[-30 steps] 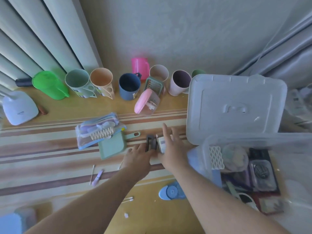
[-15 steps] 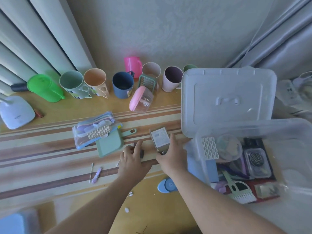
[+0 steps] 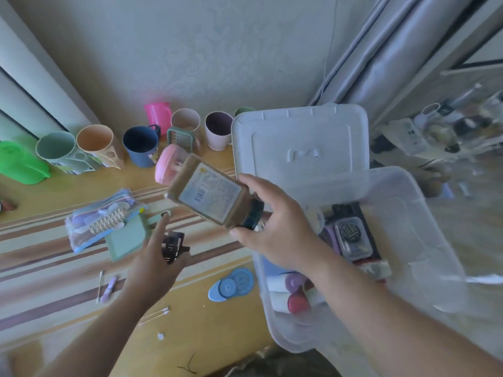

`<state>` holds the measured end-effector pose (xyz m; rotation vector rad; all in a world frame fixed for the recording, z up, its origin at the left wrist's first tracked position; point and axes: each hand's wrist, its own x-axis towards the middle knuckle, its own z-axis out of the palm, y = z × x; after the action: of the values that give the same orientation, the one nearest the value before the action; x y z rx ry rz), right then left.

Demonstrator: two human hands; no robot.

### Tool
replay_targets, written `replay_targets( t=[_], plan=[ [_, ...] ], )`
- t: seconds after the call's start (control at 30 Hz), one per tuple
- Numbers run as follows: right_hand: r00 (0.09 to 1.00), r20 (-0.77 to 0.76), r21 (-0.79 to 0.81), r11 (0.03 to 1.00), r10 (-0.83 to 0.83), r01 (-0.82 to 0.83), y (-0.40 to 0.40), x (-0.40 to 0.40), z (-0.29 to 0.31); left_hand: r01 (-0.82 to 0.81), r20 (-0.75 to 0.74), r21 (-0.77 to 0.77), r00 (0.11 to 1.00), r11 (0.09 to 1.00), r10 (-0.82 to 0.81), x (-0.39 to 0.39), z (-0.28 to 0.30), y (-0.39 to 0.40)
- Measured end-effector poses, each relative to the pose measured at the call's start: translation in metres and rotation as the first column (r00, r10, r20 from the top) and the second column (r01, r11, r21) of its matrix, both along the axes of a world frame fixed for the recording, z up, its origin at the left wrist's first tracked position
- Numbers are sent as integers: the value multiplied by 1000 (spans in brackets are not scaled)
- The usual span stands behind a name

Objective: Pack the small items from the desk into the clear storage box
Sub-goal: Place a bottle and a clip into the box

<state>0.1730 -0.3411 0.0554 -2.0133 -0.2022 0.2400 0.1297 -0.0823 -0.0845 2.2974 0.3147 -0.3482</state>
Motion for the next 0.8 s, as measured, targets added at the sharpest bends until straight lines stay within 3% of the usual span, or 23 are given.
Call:
replay_targets(
  t=[0.13,0.23,0.37,0.47,0.6,0.8],
  plan=[
    [994,-106,-175,985,-24,5,-127,4,16,-89,85,10,993,996,88,7,53,-33],
    [959,-282,-340,930,40,-139,-210,2,2,-110,154,12,982,994,107,9,87,-70],
    [902,-411,-384,873,130,-301,-260,-10,-52,-31,238,30,971,999,23,6,107,-138],
    [886,-437,-379,862,154,-337,-265,-11,-88,101,262,44,959,994,-109,0,107,-187],
    [886,-410,-385,839,218,-384,-255,-8,-118,247,188,68,948,967,-256,-11,91,-234],
    [926,-276,-480,798,257,-364,-269,-8,-131,263,24,94,964,960,-266,-20,73,-269]
  ],
)
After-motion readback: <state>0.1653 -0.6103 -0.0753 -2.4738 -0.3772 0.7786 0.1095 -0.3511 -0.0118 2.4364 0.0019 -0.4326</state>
